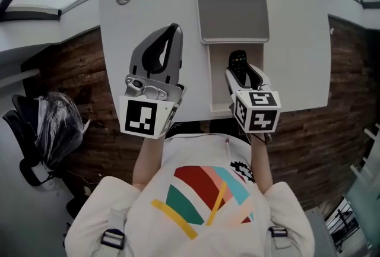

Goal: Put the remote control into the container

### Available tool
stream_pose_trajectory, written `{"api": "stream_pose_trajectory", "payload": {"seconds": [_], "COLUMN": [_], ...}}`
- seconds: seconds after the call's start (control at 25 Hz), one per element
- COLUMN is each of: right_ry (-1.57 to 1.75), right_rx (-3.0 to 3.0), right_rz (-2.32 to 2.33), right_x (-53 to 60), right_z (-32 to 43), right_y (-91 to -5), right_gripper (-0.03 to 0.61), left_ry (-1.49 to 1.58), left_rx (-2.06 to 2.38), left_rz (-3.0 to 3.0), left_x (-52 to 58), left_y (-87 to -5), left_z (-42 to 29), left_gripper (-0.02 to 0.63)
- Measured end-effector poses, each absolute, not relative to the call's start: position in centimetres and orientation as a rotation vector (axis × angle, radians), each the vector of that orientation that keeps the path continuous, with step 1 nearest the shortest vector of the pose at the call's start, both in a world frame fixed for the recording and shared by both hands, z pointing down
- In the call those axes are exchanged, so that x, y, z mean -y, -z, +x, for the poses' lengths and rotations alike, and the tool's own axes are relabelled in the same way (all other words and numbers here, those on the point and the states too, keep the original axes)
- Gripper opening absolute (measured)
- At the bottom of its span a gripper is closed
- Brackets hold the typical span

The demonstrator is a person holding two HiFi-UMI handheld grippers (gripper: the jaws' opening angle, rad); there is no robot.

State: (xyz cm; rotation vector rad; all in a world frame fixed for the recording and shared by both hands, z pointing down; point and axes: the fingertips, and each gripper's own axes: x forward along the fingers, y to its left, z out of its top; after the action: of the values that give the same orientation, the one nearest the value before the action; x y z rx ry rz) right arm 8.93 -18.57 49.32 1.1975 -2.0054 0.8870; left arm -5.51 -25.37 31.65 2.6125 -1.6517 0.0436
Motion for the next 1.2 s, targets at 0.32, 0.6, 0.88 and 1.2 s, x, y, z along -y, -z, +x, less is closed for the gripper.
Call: {"api": "stream_pose_trajectory", "payload": {"seconds": [0.32,0.6,0.88,1.2], "right_ry": [-0.826,-0.805,-0.762,-0.693], "right_rx": [1.929,1.850,1.824,1.848], "right_rz": [1.045,1.039,1.047,1.061], "right_x": [17.4,17.4,17.4,17.6], "right_z": [8.0,8.9,8.8,8.6], "right_y": [-52.9,-54.6,-55.3,-55.1], "right_gripper": [0.232,0.232,0.232,0.232], "left_ry": [-0.024,-0.019,0.001,0.043], "left_rx": [1.671,1.683,1.676,1.703], "left_rz": [2.594,2.583,2.588,2.582], "left_x": [24.9,25.0,24.7,24.2], "left_y": [-31.6,-31.5,-31.0,-30.1], "left_z": [-6.5,-6.6,-6.9,-7.7], "left_gripper": [0.008,0.008,0.008,0.008]}}
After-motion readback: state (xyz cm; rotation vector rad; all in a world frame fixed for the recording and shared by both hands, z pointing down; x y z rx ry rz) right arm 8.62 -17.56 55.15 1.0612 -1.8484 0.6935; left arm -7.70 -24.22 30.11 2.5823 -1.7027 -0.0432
